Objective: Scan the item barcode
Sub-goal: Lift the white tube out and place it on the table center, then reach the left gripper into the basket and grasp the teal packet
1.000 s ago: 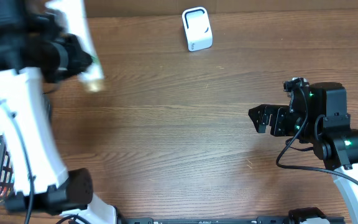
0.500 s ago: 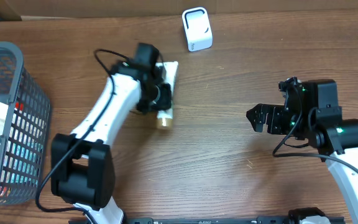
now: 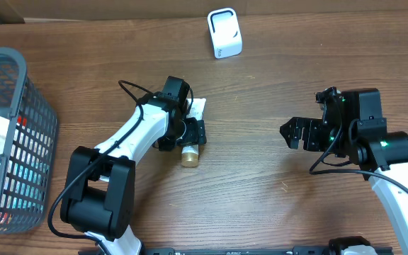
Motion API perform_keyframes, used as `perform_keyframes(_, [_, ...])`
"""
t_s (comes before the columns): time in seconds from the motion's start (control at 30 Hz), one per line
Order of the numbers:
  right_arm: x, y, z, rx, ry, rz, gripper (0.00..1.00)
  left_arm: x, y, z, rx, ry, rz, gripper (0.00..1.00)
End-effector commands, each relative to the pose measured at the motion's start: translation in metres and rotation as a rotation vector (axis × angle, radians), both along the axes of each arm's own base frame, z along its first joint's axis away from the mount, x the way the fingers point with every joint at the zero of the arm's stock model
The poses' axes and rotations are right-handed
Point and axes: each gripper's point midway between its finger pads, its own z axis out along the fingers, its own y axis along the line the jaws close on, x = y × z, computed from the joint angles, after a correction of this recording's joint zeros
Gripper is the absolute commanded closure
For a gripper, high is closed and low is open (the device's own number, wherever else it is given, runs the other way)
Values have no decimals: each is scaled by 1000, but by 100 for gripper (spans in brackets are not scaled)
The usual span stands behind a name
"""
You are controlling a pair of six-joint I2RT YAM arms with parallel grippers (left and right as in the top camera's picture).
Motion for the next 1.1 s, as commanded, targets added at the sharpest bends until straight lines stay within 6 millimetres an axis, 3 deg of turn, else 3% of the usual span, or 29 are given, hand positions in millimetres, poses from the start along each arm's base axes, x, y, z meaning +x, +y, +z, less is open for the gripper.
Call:
perform_keyframes(0.0, [5, 1, 11, -7, -37, 8, 0, 32, 2, 41, -8, -103, 11, 13])
perform_keyframes(0.13, [5, 1, 11, -7, -37, 8, 0, 69, 31, 119, 34, -199, 73, 13])
perform_keyframes(0.27, [5, 1, 11, -7, -37, 8, 0, 89, 81, 218, 85, -339, 185, 13])
perform_keyframes(0.37, [5, 1, 10, -7, -37, 8, 0, 85, 128, 286, 110, -451, 300, 11])
perform_keyframes(0.43, [5, 1, 10, -7, -35, 8, 0, 72, 170, 327, 138, -525, 411, 9])
perform_keyframes(0.53, [4, 1, 10, -8, -31, 8, 0, 45, 229, 360, 180, -580, 571, 8])
perform_keyframes(0.6, [3, 1, 9, -8, -27, 8, 0, 23, 268, 368, 211, -581, 687, 8])
perform_keyframes(0.63, [2, 1, 9, -9, -22, 8, 0, 0, 305, 367, 239, -555, 800, 8])
perform_keyframes(0.73, [1, 0, 8, -10, -16, 8, 0, -29, 351, 356, 222, -512, 940, 7])
perform_keyframes(0.97, [-1, 0, 7, -11, -8, 8, 0, -100, 421, 293, 110, -300, 1293, 11])
perform_keyframes(1.07, [0, 0, 7, -11, -12, 8, 0, -119, 443, 250, 77, -209, 1398, 12])
